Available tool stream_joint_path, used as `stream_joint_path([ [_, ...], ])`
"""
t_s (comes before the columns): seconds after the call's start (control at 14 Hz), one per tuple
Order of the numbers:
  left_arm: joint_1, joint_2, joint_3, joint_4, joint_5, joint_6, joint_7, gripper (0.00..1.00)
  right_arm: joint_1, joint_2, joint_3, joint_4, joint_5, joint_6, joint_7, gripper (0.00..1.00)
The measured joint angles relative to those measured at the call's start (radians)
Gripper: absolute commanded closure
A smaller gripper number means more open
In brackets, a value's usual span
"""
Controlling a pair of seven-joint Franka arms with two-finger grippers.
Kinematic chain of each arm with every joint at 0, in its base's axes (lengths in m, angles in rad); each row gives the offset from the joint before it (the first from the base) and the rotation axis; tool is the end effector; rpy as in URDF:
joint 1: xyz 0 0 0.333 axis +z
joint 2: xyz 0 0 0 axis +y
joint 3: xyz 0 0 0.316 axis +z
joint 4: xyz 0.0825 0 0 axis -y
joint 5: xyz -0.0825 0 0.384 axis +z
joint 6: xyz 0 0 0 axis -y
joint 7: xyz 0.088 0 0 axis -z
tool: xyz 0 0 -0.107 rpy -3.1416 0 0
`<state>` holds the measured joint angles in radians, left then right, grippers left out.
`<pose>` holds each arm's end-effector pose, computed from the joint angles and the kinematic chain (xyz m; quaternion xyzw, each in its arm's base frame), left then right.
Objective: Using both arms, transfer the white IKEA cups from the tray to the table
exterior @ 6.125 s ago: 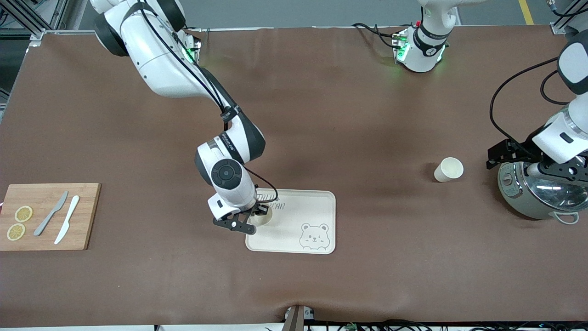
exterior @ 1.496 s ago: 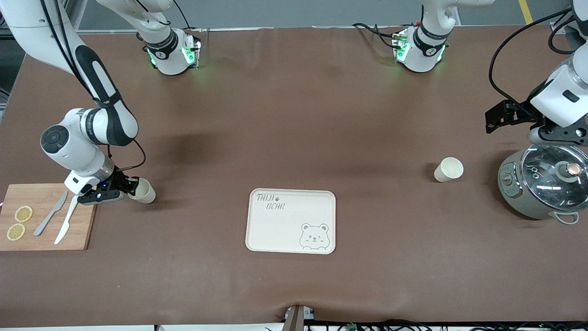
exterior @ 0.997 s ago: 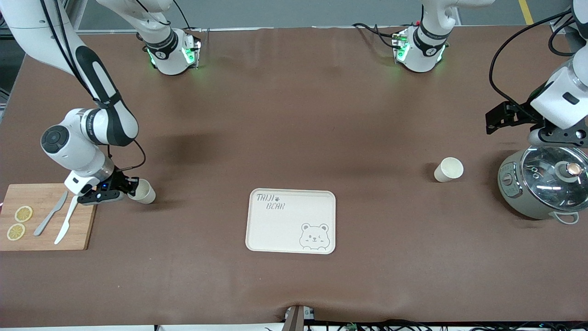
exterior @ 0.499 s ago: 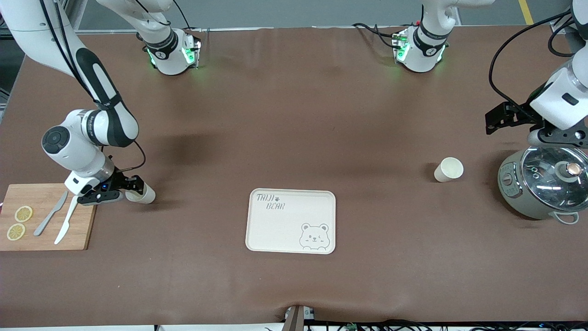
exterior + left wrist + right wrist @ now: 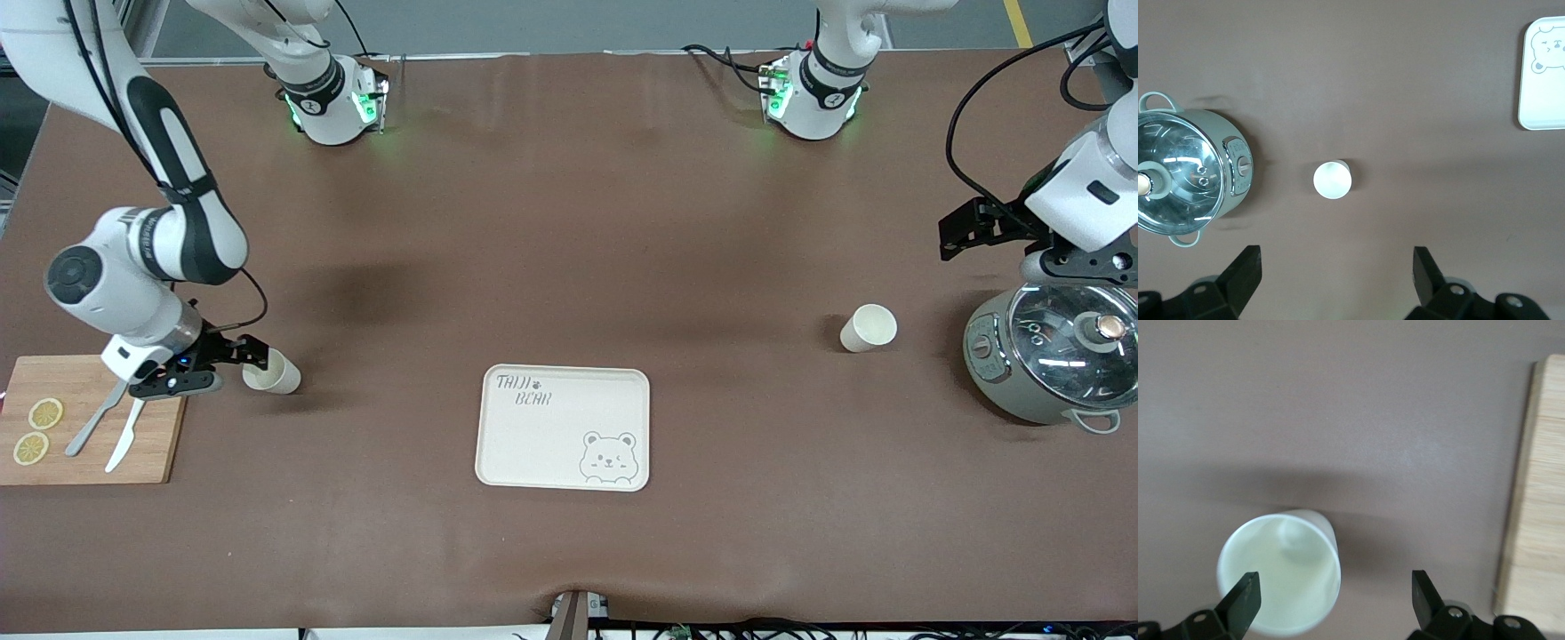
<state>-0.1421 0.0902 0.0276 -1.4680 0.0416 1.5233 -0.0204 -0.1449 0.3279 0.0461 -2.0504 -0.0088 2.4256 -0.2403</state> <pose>0.5744 -0.0622 0.6177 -0.9985 0.0464 0.0159 0.0232 0.5949 -0.0597 0.2826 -0.9971 -0.0725 -0.0242 0.0003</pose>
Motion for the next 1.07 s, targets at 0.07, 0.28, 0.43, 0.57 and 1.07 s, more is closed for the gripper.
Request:
stream_joint_path([
  [0.07, 0.0, 0.0, 0.0, 0.0, 0.0, 0.0, 0.0, 0.0, 0.0, -0.032, 0.0, 0.035, 0.0, -0.087, 0.001, 0.0],
  [0.28, 0.0, 0.0, 0.0, 0.0, 0.0, 0.0, 0.0, 0.0, 0.0, -0.141, 0.001, 0.118, 0.001, -0.3, 0.024, 0.0],
  [0.43, 0.0, 0.001, 0.0, 0.0, 0.0, 0.0, 0.0, 0.0, 0.003, -0.219, 0.007, 0.131, 0.001, -0.372, 0.068, 0.0],
  [0.57, 0.0, 0.003, 0.0, 0.0, 0.0, 0.0, 0.0, 0.0, 0.022, -0.295, 0.015, 0.133, 0.001, -0.428, 0.122, 0.0],
  [1.07, 0.0, 0.005, 0.0, 0.0, -0.019, 0.0, -0.002, 0.0, 0.088, -0.396, 0.014, 0.3, -0.001, -0.761, 0.197, 0.0],
])
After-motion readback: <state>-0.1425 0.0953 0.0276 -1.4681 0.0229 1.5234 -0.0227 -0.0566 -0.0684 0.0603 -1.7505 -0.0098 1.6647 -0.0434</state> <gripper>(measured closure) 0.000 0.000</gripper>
